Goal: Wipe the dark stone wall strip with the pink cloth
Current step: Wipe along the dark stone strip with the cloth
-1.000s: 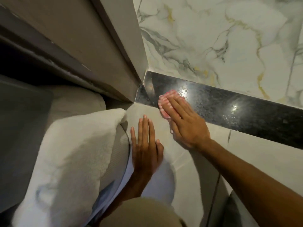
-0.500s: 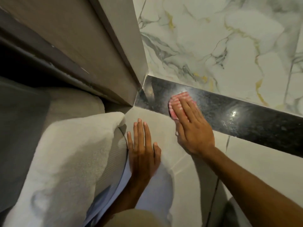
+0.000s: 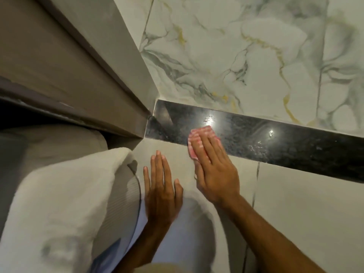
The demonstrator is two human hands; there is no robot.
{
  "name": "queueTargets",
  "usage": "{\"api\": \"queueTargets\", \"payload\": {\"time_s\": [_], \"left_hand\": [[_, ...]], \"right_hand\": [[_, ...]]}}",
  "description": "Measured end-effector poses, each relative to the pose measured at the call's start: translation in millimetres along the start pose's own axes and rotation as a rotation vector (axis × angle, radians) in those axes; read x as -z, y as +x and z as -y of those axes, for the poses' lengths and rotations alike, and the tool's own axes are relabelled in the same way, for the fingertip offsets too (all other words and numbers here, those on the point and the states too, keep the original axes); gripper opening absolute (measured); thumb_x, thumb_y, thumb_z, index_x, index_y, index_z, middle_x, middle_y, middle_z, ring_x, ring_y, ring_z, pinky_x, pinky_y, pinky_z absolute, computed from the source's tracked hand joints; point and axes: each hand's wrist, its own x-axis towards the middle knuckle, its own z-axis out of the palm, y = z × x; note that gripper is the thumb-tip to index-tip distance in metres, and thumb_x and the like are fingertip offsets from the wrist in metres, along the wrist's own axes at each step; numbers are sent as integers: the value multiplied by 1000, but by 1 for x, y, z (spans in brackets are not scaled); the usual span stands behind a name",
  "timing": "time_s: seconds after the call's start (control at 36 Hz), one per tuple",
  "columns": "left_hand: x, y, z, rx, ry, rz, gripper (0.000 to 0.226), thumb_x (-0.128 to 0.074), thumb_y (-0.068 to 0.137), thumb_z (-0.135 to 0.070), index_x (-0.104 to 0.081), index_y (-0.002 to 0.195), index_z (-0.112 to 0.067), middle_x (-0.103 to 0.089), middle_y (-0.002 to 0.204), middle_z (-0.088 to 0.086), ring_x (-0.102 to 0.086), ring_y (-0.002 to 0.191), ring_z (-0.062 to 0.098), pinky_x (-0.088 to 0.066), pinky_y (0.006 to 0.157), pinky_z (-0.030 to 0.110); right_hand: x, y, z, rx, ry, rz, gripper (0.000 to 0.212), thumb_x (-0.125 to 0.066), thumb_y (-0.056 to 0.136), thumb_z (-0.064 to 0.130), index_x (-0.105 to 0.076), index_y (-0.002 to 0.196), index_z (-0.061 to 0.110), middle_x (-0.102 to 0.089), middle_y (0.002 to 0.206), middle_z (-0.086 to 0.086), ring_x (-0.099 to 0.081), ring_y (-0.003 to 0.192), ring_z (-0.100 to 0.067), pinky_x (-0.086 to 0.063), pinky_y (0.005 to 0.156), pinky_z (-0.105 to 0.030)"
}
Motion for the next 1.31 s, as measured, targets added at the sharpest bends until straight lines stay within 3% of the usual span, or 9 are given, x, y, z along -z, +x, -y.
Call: {"api": "queueTargets", "payload": {"time_s": [0.17,0.39,0.5,0.64,0.83,1.0,1.14,1.19,1.31], "left_hand": [[-7,0,4,62,71,-5,76,-31,109,-44,-20,171,0,-17,180,23,-17,168,40,-19,136,62],[-7,-3,-12,-41,97,-38,74,-37,110,-39,-22,169,4,-17,177,29,-19,166,45,-20,136,62],[-9,-2,-44,-103,78,-30,75,-34,108,-41,-27,167,5,-19,176,28,-23,164,45,-23,134,63],[-21,6,-72,-219,82,-18,78,-36,108,-46,-24,170,1,-19,178,26,-16,167,41,-12,137,57],[-25,18,-87,-335,92,-26,75,-39,108,-43,-31,167,3,-26,175,29,-25,164,45,-23,134,59],[-16,22,-93,-390,93,55,75,-36,106,-42,-32,167,3,-24,176,29,-23,164,46,-24,133,59],[-21,27,-104,-535,76,63,79,-36,106,-47,-27,170,-2,-19,178,25,-16,167,41,-11,137,54],[-26,28,-110,-549,72,59,81,-37,106,-49,-23,171,-3,-15,180,24,-11,168,39,0,138,50],[-30,27,-119,-549,79,23,78,-31,110,-50,-24,171,-2,-17,179,25,-13,168,41,5,138,51]], "right_hand": [[-10,104,11,-496,7,-214,67,-41,115,36,-21,176,17,-16,185,-9,-11,174,-29,-13,144,-44],[-5,-4,0,17,28,-4,63,-43,114,34,-30,174,21,-24,184,-4,-14,174,-22,-19,142,-44],[16,-64,-38,-346,-30,-113,62,-46,113,33,-35,173,22,-30,182,-4,-22,172,-23,-29,140,-44],[25,3,-68,-876,-86,-378,63,-36,116,38,-27,175,14,-26,183,-10,-22,172,-30,-26,141,-43],[20,14,-78,-263,-43,-137,68,-45,113,37,-23,176,21,-19,185,-6,-15,174,-25,-20,142,-43],[43,-67,-95,-528,-65,-128,66,-36,116,44,-17,177,27,-14,186,-1,-12,174,-22,-24,140,-37],[51,-2,-117,-910,-66,-295,66,-32,116,43,-18,177,20,-15,186,-10,-14,173,-31,-23,140,-43],[51,26,-117,-860,-29,-272,69,-35,115,47,-18,177,21,-16,185,-9,-17,173,-30,-28,137,-42],[43,15,-109,-364,-13,-158,65,-43,114,39,-26,175,21,-22,184,-6,-21,172,-26,-22,138,-36]]}}
